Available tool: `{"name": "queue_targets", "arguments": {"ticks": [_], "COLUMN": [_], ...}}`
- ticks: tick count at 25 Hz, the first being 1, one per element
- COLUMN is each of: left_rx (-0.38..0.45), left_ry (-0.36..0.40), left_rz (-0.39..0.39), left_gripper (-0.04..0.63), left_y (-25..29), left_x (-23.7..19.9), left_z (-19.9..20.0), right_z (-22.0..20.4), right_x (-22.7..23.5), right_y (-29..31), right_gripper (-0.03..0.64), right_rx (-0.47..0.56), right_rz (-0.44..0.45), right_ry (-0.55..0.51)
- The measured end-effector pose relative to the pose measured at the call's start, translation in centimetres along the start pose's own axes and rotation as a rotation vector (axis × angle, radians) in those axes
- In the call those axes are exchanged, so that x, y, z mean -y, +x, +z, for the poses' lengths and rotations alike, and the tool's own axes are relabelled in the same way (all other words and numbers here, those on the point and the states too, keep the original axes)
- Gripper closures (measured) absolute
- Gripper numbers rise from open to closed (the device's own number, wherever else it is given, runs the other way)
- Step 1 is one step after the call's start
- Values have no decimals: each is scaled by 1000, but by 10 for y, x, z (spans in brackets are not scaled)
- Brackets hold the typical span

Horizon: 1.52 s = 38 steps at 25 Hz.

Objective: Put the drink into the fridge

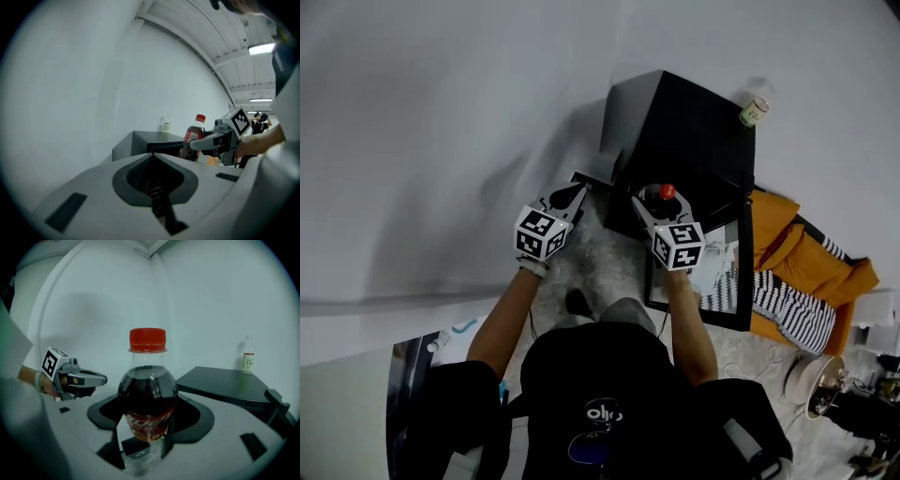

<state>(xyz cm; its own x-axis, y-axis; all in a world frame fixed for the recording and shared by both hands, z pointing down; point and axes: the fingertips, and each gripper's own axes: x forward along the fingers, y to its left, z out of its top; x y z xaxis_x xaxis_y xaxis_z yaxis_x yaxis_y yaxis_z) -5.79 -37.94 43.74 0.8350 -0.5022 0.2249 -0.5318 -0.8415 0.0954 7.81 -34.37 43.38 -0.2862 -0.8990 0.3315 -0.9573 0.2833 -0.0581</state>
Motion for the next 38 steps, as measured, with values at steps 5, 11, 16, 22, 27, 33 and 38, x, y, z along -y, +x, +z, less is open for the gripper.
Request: {"name": "queue_targets", "arguments": {"ticks": [5, 11, 16, 22, 27, 33, 38], "left_rx": [-2, 7, 13, 9, 5, 3, -4], "left_ry": [-10, -25, -18, -19, -26, -31, -43], "left_rz": [2, 34, 46, 54, 61, 69, 70], "left_gripper": [589, 589, 589, 589, 589, 589, 589], "left_y": [11, 29, 50, 71, 78, 87, 88], "left_x": [3, 7, 16, 22, 25, 22, 22], "left_z": [0, 10, 20, 25, 24, 23, 19], "right_z": [2, 8, 11, 9, 7, 5, -2], "right_x": [14, 32, 55, 76, 85, 91, 90], "right_y": [1, 6, 9, 10, 14, 23, 28], "right_gripper": [305, 305, 305, 305, 305, 305, 305], "right_rx": [-2, -13, -14, -25, -28, -38, -57], "right_rz": [3, 46, 67, 83, 93, 106, 116], "right_ry": [-7, -38, -32, -27, -7, -11, -15]}}
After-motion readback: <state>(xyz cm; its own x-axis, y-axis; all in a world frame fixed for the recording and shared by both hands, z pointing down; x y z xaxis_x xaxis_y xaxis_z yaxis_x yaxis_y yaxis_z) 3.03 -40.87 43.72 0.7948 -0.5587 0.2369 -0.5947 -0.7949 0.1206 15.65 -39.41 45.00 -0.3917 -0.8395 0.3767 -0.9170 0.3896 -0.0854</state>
